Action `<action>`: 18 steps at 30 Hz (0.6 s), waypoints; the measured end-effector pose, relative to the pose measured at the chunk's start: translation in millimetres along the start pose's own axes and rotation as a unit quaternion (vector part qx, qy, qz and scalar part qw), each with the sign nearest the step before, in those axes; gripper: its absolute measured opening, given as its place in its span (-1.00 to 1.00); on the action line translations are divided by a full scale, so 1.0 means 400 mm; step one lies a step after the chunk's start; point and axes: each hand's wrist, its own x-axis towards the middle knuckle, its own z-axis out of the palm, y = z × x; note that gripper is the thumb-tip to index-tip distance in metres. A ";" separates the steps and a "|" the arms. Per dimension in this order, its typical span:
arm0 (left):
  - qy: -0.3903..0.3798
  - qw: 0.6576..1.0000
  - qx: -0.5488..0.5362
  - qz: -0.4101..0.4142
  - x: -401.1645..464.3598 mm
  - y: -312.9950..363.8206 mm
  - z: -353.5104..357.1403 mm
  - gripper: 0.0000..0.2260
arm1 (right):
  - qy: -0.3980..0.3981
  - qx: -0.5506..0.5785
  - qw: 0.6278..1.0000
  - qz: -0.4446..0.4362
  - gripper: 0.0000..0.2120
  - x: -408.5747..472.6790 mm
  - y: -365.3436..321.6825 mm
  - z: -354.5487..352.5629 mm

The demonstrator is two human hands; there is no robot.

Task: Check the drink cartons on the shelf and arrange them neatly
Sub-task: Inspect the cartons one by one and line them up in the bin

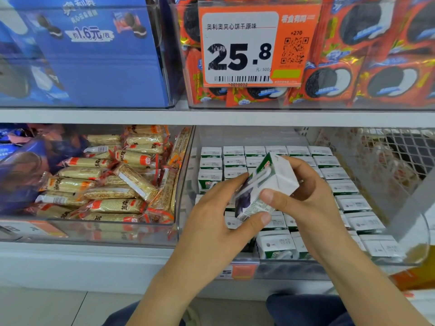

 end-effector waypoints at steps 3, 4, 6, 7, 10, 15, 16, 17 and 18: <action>0.021 0.999 0.030 0.012 -0.002 0.003 0.003 -0.46 | 0.021 0.035 0.999 0.020 -0.49 0.004 0.004 -0.003; 0.032 0.999 0.036 0.017 -0.002 0.002 0.004 -0.46 | 0.021 0.044 0.999 0.024 -0.52 0.005 0.005 -0.003; 0.056 0.997 0.043 0.024 -0.001 0.001 0.004 -0.49 | 0.015 0.060 0.998 0.030 -0.54 0.006 0.007 -0.003; 0.067 0.996 0.047 0.026 -0.002 0.002 0.003 -0.50 | 0.011 0.068 0.997 0.033 -0.53 0.006 0.007 -0.003; 0.085 0.993 0.078 0.033 -0.002 0.005 0.001 -0.50 | -0.002 0.093 0.995 0.039 -0.46 0.006 0.004 -0.003; 0.068 0.988 0.128 0.047 -0.002 0.005 -0.004 -0.50 | 0.037 0.066 0.996 0.042 -0.39 0.003 0.003 0.006; 0.066 0.986 0.145 0.055 -0.001 0.003 -0.003 -0.49 | 0.054 0.056 0.996 0.046 -0.42 0.003 0.004 0.009; 0.068 0.983 0.158 0.060 -0.001 0.002 -0.002 -0.49 | 0.066 0.046 0.995 0.052 -0.42 0.003 0.006 0.011; 0.075 0.982 0.162 0.060 -0.001 0.002 0.001 -0.49 | 0.072 0.037 0.995 0.060 -0.39 0.003 0.008 0.012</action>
